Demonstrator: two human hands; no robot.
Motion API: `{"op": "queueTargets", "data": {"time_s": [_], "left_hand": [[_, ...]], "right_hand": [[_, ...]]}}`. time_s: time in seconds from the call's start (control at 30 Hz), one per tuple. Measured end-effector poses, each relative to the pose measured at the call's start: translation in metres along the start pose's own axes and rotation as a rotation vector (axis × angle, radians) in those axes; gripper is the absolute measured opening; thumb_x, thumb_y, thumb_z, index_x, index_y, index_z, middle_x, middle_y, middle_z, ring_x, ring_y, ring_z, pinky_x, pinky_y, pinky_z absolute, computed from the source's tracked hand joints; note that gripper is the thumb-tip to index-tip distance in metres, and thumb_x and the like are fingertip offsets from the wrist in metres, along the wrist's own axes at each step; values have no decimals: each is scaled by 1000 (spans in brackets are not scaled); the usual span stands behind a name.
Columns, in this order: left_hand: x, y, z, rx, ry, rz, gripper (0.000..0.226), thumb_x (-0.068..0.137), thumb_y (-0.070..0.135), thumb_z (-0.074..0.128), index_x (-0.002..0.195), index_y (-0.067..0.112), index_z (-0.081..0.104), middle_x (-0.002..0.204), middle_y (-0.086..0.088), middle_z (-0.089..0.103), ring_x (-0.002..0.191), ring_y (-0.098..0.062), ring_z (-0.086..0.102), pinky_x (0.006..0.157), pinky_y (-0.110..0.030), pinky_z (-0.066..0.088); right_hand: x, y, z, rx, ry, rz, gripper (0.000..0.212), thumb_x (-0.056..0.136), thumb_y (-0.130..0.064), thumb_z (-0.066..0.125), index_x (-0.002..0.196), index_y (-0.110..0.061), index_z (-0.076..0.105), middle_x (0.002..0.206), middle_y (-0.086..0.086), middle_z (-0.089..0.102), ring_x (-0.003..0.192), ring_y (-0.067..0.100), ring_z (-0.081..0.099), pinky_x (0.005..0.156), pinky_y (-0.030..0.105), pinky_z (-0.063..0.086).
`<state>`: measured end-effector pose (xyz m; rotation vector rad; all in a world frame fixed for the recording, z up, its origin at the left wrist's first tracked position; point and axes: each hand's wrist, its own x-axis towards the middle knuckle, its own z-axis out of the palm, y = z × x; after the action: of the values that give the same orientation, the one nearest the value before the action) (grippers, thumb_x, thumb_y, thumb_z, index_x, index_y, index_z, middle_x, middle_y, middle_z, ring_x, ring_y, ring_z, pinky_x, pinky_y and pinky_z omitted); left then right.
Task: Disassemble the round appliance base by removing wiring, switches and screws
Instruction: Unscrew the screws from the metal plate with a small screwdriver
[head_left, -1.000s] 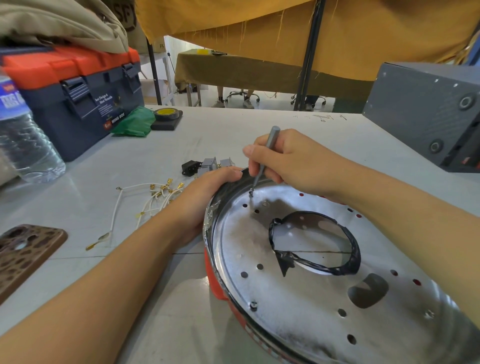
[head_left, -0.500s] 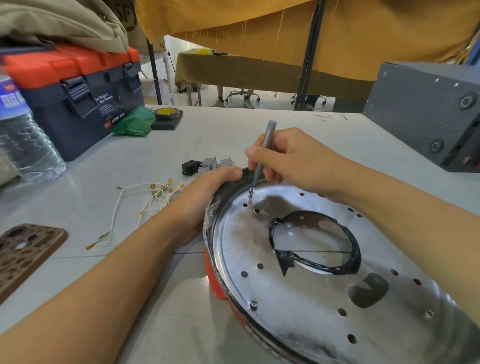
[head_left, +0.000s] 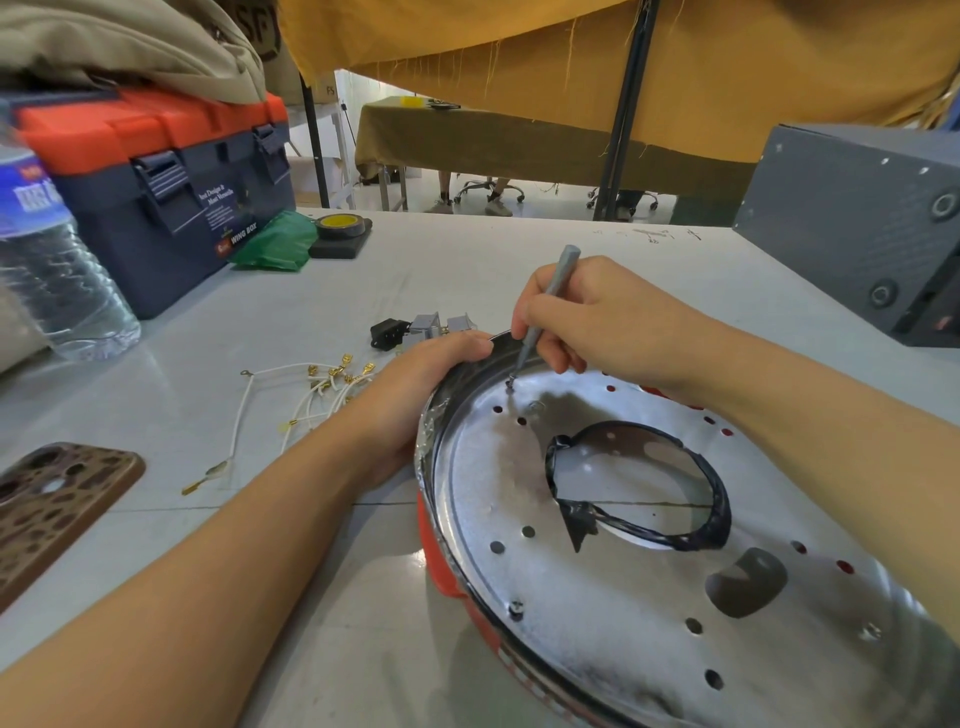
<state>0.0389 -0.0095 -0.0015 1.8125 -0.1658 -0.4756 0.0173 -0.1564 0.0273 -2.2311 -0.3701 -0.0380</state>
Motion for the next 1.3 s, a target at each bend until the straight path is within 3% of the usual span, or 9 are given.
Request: {"op": "queueTargets", "data": {"time_s": [0.13, 0.23, 0.33, 0.57, 0.7, 0.8, 0.93, 1.2, 1.3], "left_hand": [[-8, -17, -8, -218, -89, 102, 26, 95, 15, 37, 87, 14, 61, 80, -6, 65, 72, -15, 60, 70, -27, 47], [-3, -22, -12, -101, -47, 228, 27, 93, 9, 39, 97, 21, 63, 80, 4, 71, 68, -4, 66, 63, -18, 50], [-5, -25, -16, -167, -53, 336, 28, 91, 6, 47, 107, 22, 64, 93, -7, 71, 71, -12, 67, 60, -22, 53], [-9, -11, -27, 275, -21, 417, 29, 90, 10, 54, 91, 31, 73, 87, 5, 74, 77, -6, 68, 69, -16, 53], [-5, 5, -30, 695, 41, 510, 19, 83, 18, 66, 95, 30, 73, 99, 11, 68, 90, 3, 59, 87, -23, 47], [-2, 13, -29, 927, 10, 512, 14, 81, 26, 69, 93, 30, 72, 106, 8, 64, 92, -4, 55, 86, -26, 43], [-1, 18, -26, 944, -42, 482, 10, 81, 26, 70, 86, 34, 70, 105, 9, 66, 94, -6, 54, 86, -26, 42], [-2, 25, -24, 942, -75, 402, 11, 80, 26, 70, 81, 38, 69, 102, 6, 68, 97, -14, 57, 89, -32, 46], [-1, 21, -18, 904, -14, 416, 6, 79, 25, 71, 80, 31, 71, 96, 5, 68, 94, -15, 57, 87, -35, 48]], "right_hand": [[0, 1, -1, -6, 19, -43, 41, 97, -37, 49, 75, -8, 67, 48, -3, 51, 47, 5, 46, 51, 16, 41], [-1, 1, -2, 6, 19, -43, 41, 98, -35, 48, 75, -6, 67, 47, -3, 49, 47, 7, 45, 50, 15, 39], [0, 2, -2, 16, 18, -25, 38, 99, -28, 47, 72, -8, 66, 46, -3, 47, 44, 6, 42, 48, 13, 38], [0, 2, -2, 37, 5, 10, 35, 96, -19, 47, 67, -10, 65, 47, -1, 47, 45, 7, 42, 46, 13, 38], [0, 2, -2, 6, 5, 10, 35, 93, -17, 47, 64, -14, 65, 45, -2, 47, 45, 7, 41, 46, 16, 37], [0, 1, -3, -15, 14, 18, 34, 91, -17, 48, 63, -13, 67, 46, -3, 48, 47, 10, 42, 49, 23, 39], [1, 2, -3, -28, 22, 39, 25, 90, -16, 50, 74, -5, 66, 52, 2, 49, 56, 19, 42, 57, 35, 38], [2, 2, -3, -41, 31, 24, 22, 88, -17, 50, 84, 1, 63, 61, 6, 54, 60, 16, 47, 57, 33, 41], [3, 3, -3, -54, 31, 23, 21, 88, -17, 51, 83, -1, 63, 56, 1, 53, 52, 8, 46, 50, 24, 39]]}}
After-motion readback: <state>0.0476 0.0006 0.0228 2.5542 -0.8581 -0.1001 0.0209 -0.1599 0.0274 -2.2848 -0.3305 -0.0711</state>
